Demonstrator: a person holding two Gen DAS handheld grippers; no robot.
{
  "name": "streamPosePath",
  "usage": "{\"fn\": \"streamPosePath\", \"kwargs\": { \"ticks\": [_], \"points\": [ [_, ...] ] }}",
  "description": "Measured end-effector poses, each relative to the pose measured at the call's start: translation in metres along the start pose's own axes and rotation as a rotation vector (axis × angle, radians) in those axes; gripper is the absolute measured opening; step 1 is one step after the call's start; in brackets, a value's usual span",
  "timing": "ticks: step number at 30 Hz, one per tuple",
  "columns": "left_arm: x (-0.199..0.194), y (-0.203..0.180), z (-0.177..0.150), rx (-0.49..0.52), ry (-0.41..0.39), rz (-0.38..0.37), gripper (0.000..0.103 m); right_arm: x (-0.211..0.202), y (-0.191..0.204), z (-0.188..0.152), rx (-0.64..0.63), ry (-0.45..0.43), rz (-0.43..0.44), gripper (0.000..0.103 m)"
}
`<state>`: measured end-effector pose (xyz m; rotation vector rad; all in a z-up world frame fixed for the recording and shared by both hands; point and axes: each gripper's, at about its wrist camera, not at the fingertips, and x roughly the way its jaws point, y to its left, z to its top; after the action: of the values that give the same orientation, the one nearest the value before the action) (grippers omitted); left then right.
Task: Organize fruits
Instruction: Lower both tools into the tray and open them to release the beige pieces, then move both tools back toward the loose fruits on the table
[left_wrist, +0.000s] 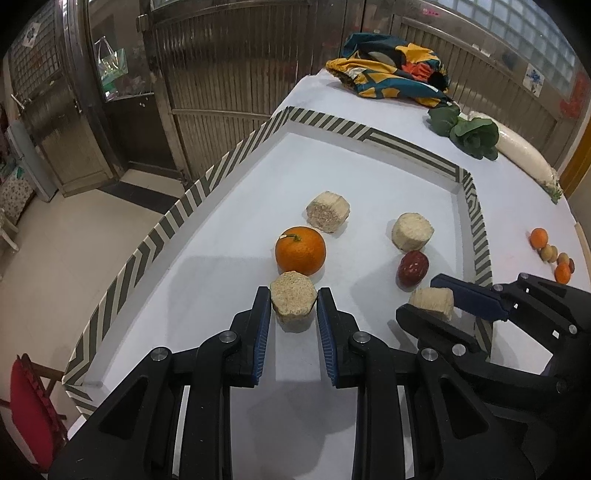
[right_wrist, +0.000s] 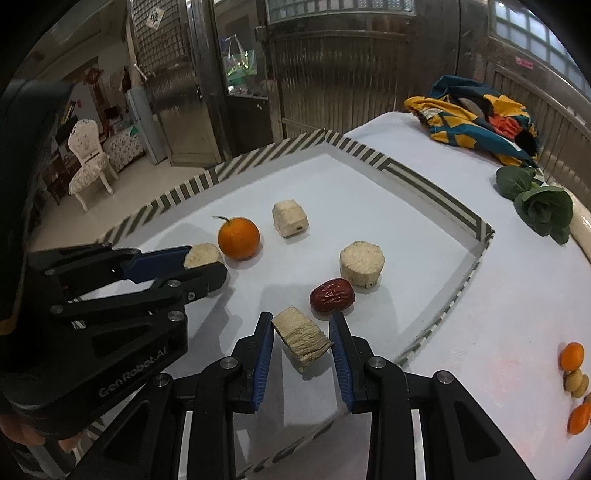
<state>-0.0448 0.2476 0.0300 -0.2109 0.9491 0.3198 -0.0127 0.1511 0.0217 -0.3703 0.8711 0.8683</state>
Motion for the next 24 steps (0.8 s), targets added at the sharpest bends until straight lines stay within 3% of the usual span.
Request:
{"fn": "streamPosePath", "kwargs": {
  "ticks": [10, 13, 17, 24],
  "points": [
    [0.011, 0.000, 0.002, -0.013, 0.063, -0.004, 0.027, 0.017, 0.007, 0.005, -0.079, 0.041, -0.020, 0.033],
    [0.010, 0.003, 0.002, -0.031, 0.065, -0.021, 0.036, 0.016, 0.010, 0.004, -0.087, 0.037, -0.016, 0.034],
    [0.003, 0.008, 0.002, -0.069, 0.043, -0.034, 0.060, 0.002, 0.007, 0.001, -0.064, 0.012, -0.018, 0.035],
    [-0.016, -0.010, 0.001, -0.052, -0.010, -0.065, 0.061, -0.033, -0.012, -0.012, 0.024, -0.051, 0.002, 0.037]
  ]
}}
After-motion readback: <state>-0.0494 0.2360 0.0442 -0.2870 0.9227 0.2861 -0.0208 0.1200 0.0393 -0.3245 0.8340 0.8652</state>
